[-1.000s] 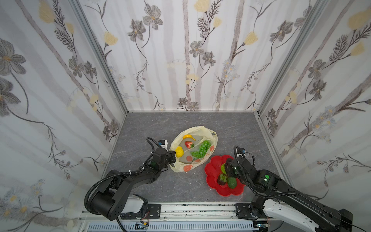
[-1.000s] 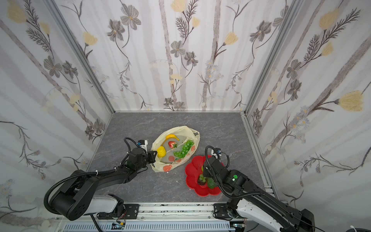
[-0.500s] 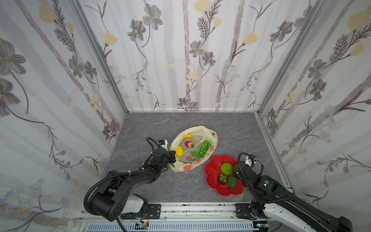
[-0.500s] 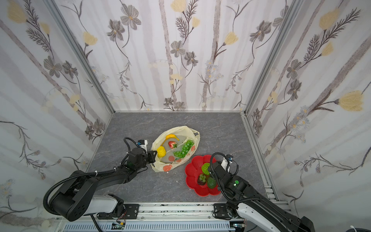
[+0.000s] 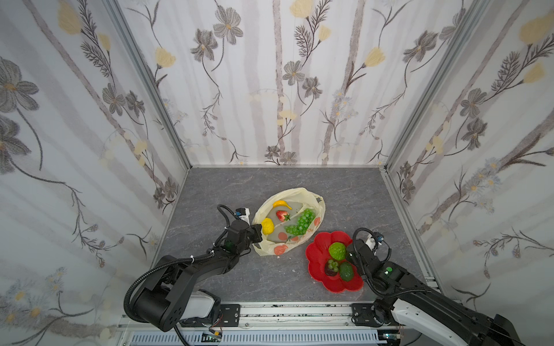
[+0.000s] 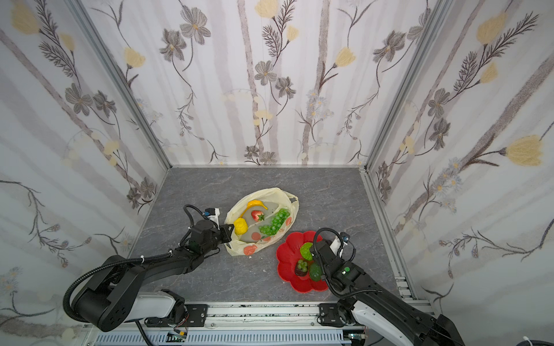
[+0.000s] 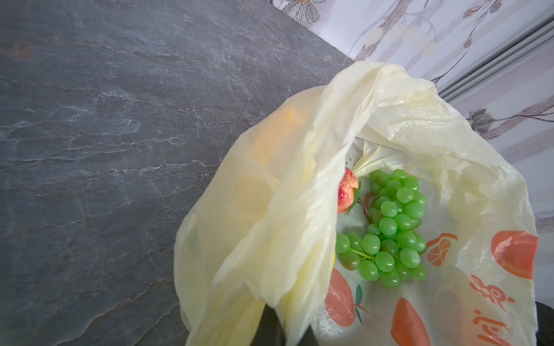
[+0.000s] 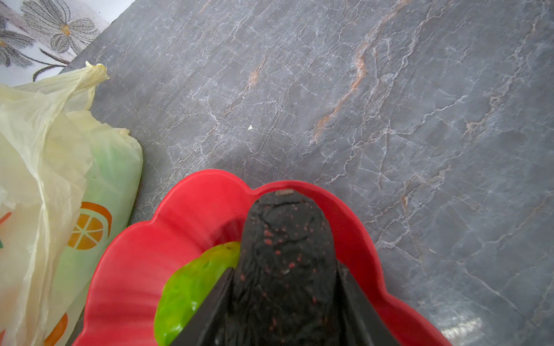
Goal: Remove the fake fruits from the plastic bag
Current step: 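Lift the dark fruit out and carry it over the red plate, then lower the dark fruit onto the red plate and open the right gripper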
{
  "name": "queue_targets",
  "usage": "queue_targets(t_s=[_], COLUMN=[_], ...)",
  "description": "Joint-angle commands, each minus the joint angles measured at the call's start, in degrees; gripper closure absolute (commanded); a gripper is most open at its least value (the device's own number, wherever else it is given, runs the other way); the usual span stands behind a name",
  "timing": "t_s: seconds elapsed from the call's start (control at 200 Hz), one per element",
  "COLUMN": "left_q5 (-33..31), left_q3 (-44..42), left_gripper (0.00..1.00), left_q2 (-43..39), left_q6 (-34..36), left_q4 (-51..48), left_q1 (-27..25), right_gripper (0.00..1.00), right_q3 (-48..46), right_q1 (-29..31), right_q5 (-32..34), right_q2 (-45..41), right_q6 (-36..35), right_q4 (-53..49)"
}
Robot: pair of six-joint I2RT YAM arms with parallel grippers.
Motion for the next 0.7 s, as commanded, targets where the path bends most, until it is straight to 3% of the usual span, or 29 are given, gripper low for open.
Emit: queue_targets(t_s=[0.0,0.694], left_q5=[0.1,0.28], left_q3=[-0.17,-0.19], left_gripper=[1.0,1.0], left_q2=[-0.18,-0.11], left_q6=[0.0,-0.12], left_q4=[0.19,0.27], left_q1=[0.2,0.54], right_gripper=[0.61,0.43], right_q3=[-0.66,-1.95], right_q1=[-0.06,-0.76], right_q5=[0.58,0.18], right_q2=[1.26,4.97], right_q6=[1.49,4.46], right_q4=[5.46,6.7])
